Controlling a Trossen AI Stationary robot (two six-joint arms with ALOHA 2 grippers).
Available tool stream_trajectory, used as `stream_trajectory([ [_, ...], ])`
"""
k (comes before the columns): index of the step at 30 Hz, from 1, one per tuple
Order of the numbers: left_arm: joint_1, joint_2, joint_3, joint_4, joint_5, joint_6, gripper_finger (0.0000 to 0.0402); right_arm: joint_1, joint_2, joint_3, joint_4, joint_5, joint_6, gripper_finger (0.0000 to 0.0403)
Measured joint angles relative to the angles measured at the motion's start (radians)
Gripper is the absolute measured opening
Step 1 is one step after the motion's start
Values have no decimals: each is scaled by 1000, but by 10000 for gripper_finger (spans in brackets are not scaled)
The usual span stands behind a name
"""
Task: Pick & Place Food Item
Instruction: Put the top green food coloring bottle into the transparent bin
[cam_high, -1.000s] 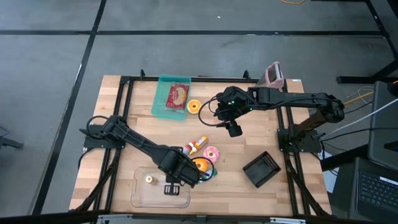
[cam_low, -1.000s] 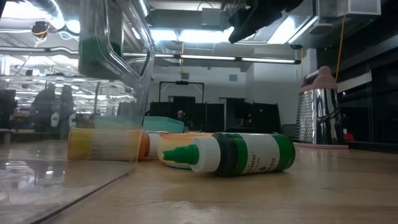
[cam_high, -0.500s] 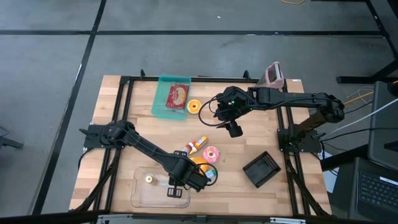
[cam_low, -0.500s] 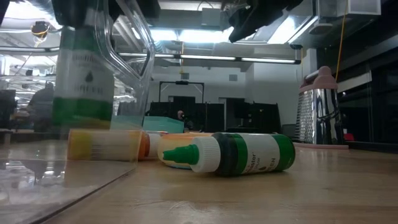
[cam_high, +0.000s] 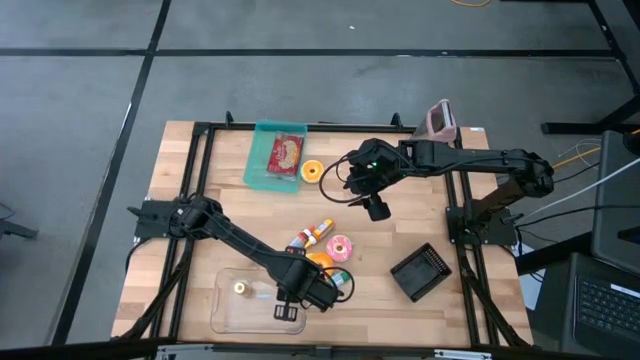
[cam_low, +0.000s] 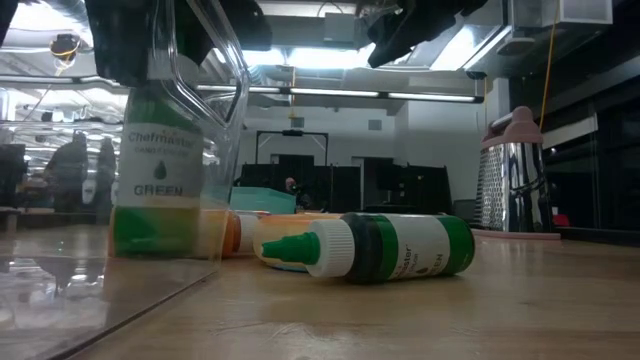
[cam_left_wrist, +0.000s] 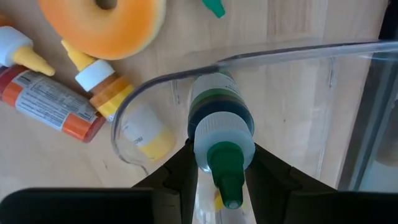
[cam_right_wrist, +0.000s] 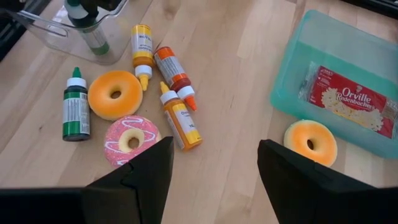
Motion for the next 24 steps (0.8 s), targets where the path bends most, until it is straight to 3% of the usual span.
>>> stream_trajectory([
  [20, 0, 19, 0, 10, 16, 5, 104, 0, 0, 0, 0, -12, 0, 231],
  [24, 0, 19, 0, 6, 18, 9, 146, 0, 0, 0, 0, -12, 0, 231],
])
